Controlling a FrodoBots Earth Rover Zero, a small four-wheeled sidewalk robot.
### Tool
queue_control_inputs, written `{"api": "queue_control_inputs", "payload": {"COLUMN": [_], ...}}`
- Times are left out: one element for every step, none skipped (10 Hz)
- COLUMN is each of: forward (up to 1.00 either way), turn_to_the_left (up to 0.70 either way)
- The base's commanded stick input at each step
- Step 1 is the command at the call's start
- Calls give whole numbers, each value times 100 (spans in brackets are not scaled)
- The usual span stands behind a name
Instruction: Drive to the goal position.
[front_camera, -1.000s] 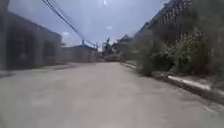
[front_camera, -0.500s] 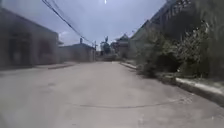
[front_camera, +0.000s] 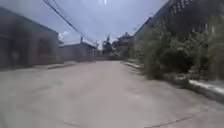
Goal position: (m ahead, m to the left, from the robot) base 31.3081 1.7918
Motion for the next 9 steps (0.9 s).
{"api": "queue_control_inputs", "payload": {"forward": [85,85,85,85,85,85,85,85,85], "turn_to_the_left": [0,0,0,0,0,0,0,0,0]}}
